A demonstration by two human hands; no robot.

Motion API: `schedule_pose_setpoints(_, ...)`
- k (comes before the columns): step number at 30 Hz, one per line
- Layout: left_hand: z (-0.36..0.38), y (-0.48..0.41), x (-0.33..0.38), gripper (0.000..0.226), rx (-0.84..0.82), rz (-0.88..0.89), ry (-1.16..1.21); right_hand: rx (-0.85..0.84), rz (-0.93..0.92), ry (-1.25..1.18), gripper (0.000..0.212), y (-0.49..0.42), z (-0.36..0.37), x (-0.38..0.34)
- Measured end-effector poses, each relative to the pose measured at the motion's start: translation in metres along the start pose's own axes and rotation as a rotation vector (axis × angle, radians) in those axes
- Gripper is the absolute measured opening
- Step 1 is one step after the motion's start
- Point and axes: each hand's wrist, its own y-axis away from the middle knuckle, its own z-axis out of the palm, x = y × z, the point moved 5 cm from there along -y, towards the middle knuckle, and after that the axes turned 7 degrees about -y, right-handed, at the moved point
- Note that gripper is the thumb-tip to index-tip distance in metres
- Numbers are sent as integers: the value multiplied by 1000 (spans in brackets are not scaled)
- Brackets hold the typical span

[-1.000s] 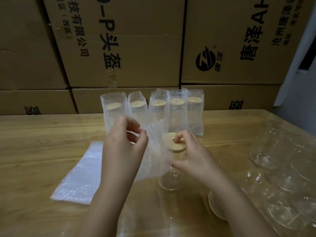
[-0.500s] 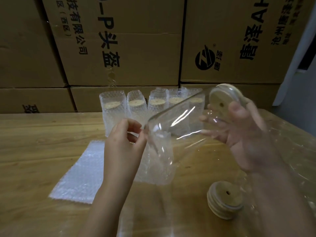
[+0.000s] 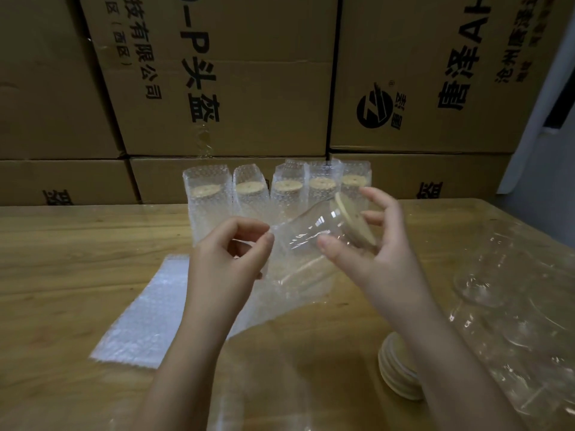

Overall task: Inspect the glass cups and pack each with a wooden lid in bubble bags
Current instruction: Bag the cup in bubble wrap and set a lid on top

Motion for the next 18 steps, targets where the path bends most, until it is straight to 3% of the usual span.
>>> schedule_pose_setpoints(3,10,4,4,14,-69,7,128,-42,49,75,78,3,11,11)
schedule_pose_setpoints(5,14,8,10,14,-110,127,74,-17,64,78,72,1,11,16)
schedule_pose_setpoints(6,14,10,13,23,-119,233,-55,10,75,60,69,0,9,18)
schedule_pose_setpoints(9,21,13,9,83,-235,525,-627,116,115,-54,67,-7,-5,22)
schedule_pose_setpoints(10,24,13,5,99,-265,541,-764,135,121,-87,67,-8,-9,21)
schedule_pose_setpoints(12,30,13,-1,108,-257,525,-895,138,128,-129,68,-10,-13,20)
schedule_pose_setpoints(18,42,18,-1,104,-185,594,-766,31,33,107,74,-5,-2,13)
